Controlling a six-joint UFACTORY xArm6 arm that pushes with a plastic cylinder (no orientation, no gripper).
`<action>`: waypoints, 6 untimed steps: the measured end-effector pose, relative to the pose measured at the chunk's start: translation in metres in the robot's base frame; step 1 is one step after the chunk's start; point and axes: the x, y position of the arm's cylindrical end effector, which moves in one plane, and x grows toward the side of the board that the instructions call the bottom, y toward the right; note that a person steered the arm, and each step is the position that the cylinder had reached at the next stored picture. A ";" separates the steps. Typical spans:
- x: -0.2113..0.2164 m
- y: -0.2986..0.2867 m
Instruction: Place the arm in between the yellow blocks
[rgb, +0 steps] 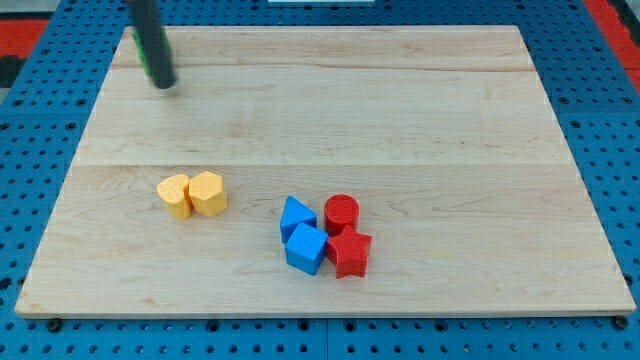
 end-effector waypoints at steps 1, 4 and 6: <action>0.045 -0.052; 0.239 0.001; 0.224 0.093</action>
